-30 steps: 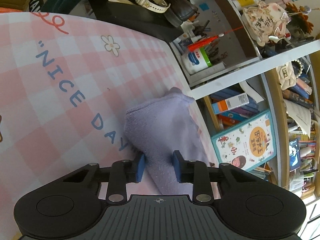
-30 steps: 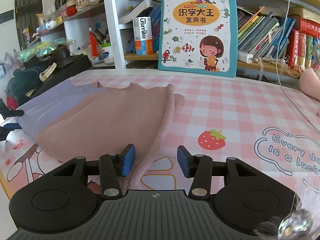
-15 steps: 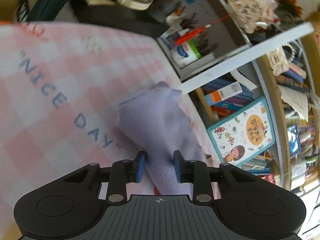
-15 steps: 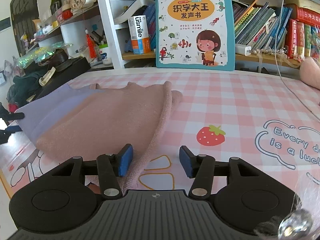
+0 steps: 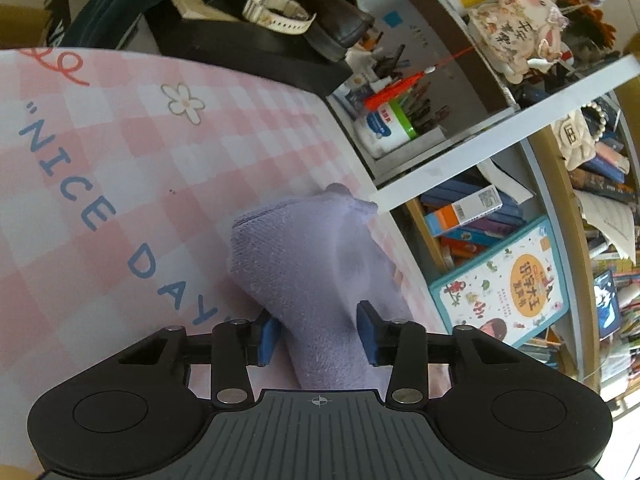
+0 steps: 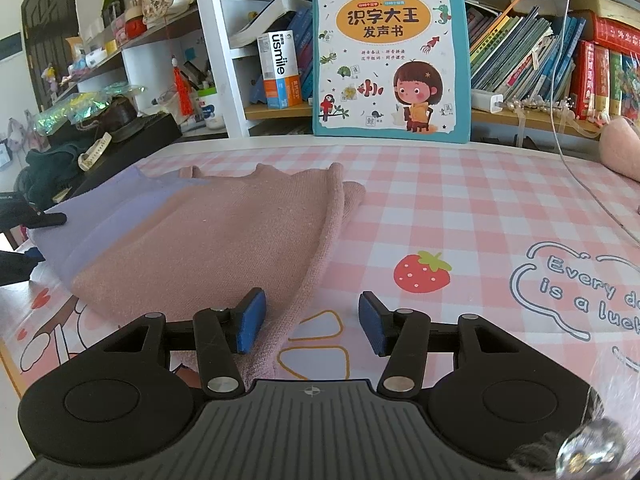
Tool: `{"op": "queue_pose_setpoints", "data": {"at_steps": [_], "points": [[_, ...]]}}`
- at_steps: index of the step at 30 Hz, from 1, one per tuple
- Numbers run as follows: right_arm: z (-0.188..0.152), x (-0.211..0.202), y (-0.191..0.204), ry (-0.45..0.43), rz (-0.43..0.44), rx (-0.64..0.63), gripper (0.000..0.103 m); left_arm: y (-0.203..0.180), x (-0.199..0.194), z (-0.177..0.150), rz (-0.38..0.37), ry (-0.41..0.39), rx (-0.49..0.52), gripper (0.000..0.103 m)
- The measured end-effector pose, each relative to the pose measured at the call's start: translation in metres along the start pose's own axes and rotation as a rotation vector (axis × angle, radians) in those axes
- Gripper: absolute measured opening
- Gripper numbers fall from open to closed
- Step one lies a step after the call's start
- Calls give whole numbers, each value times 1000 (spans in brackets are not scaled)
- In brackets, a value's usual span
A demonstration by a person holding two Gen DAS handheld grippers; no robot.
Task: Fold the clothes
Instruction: 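Grasp the lavender folded edge with the left gripper and lift it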
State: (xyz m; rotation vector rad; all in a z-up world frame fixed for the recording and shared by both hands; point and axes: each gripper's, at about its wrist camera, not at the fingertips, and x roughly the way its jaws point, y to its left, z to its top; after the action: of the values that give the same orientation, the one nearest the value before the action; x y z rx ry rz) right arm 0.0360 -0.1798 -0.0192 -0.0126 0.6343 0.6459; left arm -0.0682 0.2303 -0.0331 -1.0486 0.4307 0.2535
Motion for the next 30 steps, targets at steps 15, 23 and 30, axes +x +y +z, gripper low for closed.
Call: {"op": "queue_pose_setpoints", "data": {"at_steps": [15, 23, 30], "points": [[-1, 1, 8, 4, 82, 59, 38, 28, -28, 12, -38, -28, 72, 13], [0, 7, 57, 7, 116, -92, 37, 45, -57, 31, -16, -48, 113, 13], [-2, 6, 71, -10, 63, -172, 37, 51, -49, 27, 7, -40, 94, 16]]}}
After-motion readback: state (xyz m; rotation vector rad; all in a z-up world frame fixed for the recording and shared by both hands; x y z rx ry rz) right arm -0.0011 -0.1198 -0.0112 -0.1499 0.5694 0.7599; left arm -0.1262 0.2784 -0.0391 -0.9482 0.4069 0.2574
